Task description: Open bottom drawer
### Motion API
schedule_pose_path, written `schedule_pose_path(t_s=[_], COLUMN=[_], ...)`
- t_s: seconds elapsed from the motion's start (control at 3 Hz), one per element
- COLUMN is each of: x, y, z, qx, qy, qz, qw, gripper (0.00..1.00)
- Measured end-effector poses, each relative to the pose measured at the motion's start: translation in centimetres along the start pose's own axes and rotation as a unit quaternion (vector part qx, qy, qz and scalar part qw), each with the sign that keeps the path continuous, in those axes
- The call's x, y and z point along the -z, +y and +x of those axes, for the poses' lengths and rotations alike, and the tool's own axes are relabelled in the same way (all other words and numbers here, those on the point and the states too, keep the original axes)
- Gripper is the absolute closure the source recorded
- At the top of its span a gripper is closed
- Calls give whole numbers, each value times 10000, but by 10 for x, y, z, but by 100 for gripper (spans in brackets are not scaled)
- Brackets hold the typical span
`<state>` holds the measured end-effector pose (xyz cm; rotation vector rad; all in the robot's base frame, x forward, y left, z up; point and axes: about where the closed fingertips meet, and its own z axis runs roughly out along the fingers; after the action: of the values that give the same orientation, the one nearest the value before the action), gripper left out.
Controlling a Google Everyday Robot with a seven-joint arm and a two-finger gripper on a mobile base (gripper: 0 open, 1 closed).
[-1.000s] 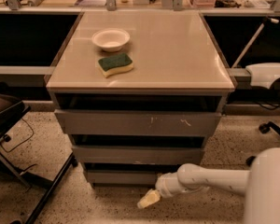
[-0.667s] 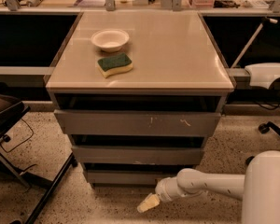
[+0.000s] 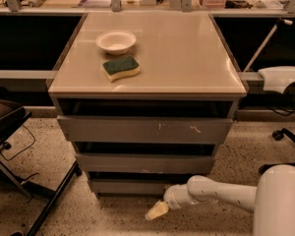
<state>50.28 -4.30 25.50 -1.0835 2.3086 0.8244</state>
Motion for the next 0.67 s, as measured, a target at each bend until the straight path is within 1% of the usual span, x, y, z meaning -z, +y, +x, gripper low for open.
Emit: schedule_pose_path(t_s=[0.33, 0.67], x=[-12, -11], y=[-41, -55], z=[-6, -11], qx=[228, 270], qy=[-531, -594], qz=[204, 319], qw=[9981, 9974], gripper=[0, 0])
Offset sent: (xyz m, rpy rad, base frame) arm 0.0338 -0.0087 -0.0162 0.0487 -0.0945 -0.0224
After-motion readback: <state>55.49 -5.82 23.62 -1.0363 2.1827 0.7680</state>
